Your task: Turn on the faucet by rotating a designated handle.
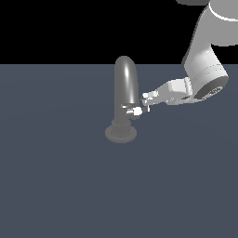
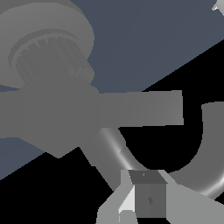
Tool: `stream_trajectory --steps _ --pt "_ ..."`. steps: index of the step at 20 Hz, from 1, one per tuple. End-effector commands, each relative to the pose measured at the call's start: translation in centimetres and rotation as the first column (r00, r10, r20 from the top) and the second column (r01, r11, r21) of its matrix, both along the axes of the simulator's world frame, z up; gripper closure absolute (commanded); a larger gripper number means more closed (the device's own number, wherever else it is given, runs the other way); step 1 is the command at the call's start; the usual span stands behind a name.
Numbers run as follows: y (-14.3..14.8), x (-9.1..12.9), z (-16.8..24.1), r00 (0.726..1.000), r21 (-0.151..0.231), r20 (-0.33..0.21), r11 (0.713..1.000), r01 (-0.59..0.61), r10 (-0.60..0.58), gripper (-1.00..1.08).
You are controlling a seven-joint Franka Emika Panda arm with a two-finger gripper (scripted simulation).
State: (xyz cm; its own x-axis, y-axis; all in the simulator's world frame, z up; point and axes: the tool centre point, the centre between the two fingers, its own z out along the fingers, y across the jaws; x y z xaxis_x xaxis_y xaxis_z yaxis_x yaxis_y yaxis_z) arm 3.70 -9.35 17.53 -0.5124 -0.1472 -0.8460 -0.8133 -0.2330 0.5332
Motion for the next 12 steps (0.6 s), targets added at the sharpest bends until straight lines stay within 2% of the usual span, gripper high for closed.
stream_trajectory --steps 1,12 --pt "0.0 0.0 0.0 1.000 0.000 0.000 1.000 0.000 0.000 1.08" --pt "-0.8 -2.9 -2.6 1.000 0.001 0.000 1.000 0.000 0.000 1.08"
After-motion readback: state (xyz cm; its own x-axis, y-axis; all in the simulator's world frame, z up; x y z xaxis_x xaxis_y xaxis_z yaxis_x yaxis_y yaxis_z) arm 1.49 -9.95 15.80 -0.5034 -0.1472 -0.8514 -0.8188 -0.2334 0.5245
